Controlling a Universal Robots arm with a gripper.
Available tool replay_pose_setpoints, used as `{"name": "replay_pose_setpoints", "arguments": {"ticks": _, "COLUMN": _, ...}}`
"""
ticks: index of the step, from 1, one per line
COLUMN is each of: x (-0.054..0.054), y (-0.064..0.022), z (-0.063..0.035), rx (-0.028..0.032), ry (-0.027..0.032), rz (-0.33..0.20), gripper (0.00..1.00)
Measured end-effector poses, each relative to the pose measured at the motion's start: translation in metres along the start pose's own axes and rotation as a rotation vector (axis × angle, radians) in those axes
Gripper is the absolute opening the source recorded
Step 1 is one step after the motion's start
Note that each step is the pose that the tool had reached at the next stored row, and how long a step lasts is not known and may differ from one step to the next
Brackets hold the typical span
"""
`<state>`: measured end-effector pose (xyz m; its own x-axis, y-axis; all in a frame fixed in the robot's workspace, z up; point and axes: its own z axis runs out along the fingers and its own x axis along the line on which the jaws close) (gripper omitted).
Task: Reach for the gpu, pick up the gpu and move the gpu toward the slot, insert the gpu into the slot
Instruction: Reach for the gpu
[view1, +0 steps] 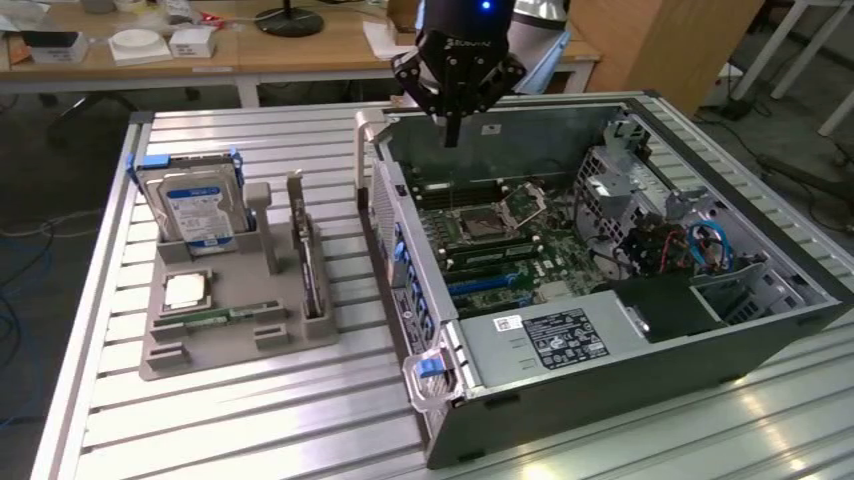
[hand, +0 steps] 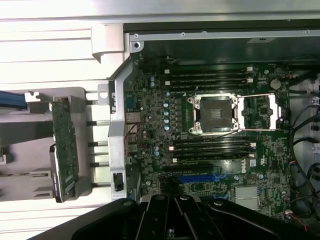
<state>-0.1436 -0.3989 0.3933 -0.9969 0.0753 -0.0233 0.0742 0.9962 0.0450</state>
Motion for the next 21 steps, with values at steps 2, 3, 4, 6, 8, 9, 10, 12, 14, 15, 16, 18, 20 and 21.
{"name": "replay_pose_setpoints", "arguments": {"ticks": 2, "x": 0.003, "y": -0.0002, "z": 0.0000, "rx": -0.0001, "ry": -0.0001, "rz": 0.000, "gripper": 0.10}}
{"name": "replay_pose_setpoints", "arguments": {"ticks": 3, "x": 0.004, "y": -0.0003, "z": -0.0001, "rx": -0.0001, "ry": 0.0000, "rz": 0.000, "gripper": 0.10}}
{"name": "replay_pose_setpoints", "arguments": {"ticks": 4, "x": 0.005, "y": -0.0004, "z": -0.0001, "rx": -0.0001, "ry": 0.0000, "rz": 0.000, "gripper": 0.10}}
{"name": "replay_pose_setpoints", "arguments": {"ticks": 6, "x": 0.008, "y": -0.0006, "z": -0.0002, "rx": -0.0001, "ry": 0.0000, "rz": 0.000, "gripper": 0.10}}
{"name": "replay_pose_setpoints", "arguments": {"ticks": 8, "x": 0.012, "y": -0.0009, "z": -0.0003, "rx": 0.0000, "ry": 0.0000, "rz": 0.000, "gripper": 0.10}}
{"name": "replay_pose_setpoints", "arguments": {"ticks": 9, "x": 0.014, "y": -0.0010, "z": -0.0003, "rx": 0.0000, "ry": -0.0001, "rz": 0.000, "gripper": 0.10}}
{"name": "replay_pose_setpoints", "arguments": {"ticks": 10, "x": 0.016, "y": -0.0012, "z": -0.0004, "rx": -0.0001, "ry": 0.0000, "rz": 0.000, "gripper": 0.10}}
{"name": "replay_pose_setpoints", "arguments": {"ticks": 12, "x": 0.019, "y": -0.0014, "z": -0.0005, "rx": -0.0001, "ry": -0.0001, "rz": 0.000, "gripper": 0.10}}
{"name": "replay_pose_setpoints", "arguments": {"ticks": 14, "x": 0.023, "y": -0.0017, "z": -0.0006, "rx": 0.0000, "ry": 0.0000, "rz": 0.000, "gripper": 0.10}}
{"name": "replay_pose_setpoints", "arguments": {"ticks": 15, "x": 0.025, "y": -0.0019, "z": -0.0006, "rx": 0.0000, "ry": 0.0000, "rz": 0.000, "gripper": 0.10}}
{"name": "replay_pose_setpoints", "arguments": {"ticks": 16, "x": 0.027, "y": -0.0020, "z": -0.0007, "rx": 0.0000, "ry": 0.0000, "rz": 0.000, "gripper": 0.10}}
{"name": "replay_pose_setpoints", "arguments": {"ticks": 18, "x": 0.030, "y": -0.0023, "z": -0.0008, "rx": -0.0001, "ry": 0.0000, "rz": 0.000, "gripper": 0.10}}
{"name": "replay_pose_setpoints", "arguments": {"ticks": 20, "x": 0.034, "y": -0.0025, "z": -0.0009, "rx": -0.0001, "ry": -0.0001, "rz": 0.000, "gripper": 0.10}}
{"name": "replay_pose_setpoints", "arguments": {"ticks": 21, "x": 0.035, "y": -0.0026, "z": -0.0009, "rx": -0.0001, "ry": 0.0000, "rz": 0.000, "gripper": 0.10}}
